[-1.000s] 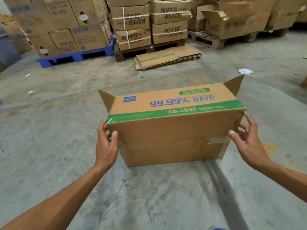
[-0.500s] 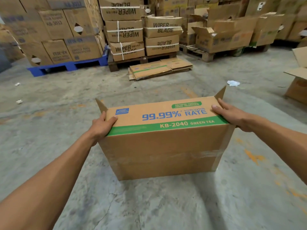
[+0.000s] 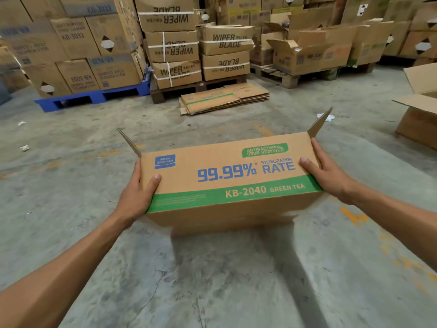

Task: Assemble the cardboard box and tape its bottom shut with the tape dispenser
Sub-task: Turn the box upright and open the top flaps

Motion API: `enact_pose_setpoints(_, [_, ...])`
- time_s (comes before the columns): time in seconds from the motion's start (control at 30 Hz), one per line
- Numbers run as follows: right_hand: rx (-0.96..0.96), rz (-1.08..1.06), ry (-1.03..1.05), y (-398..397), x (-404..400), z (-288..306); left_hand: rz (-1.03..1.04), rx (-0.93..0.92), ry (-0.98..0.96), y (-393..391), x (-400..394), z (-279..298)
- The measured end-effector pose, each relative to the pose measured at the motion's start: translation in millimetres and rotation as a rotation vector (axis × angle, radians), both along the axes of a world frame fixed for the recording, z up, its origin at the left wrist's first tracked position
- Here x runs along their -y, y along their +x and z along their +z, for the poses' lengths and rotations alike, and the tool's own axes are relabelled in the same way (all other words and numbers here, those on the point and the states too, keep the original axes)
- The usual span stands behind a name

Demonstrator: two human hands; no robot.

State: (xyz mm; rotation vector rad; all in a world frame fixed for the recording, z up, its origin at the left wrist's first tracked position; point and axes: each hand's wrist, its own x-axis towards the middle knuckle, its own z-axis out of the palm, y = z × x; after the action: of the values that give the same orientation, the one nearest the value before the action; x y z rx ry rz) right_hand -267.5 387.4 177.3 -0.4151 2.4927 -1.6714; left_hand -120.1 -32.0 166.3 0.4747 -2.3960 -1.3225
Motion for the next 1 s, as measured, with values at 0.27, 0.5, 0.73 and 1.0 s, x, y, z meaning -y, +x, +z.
enact_pose_setpoints(0.27, [-0.086,-0.019,0.129,20.4,4.0,-48.6,0.035,-0.03,-0.054,24.2,-16.6,-46.9])
enact_pose_setpoints(0.5, [-0.036,-0.03,0.229,44.8,-6.7,-82.7,0.048,0.04,-0.041,44.5,-19.1,-85.7])
enact_pose_setpoints(0.73, [0.085,-0.269,-0.257,38.9,-4.3,-75.8,0.003,-0.008,0.234,51.4,-17.5,-92.6])
enact_pose_setpoints(1.0, [0.178,-0.603,-0.539,-3.7,-4.4,-24.0,0.313,-0.266,0.3,21.4,-10.9,-49.7])
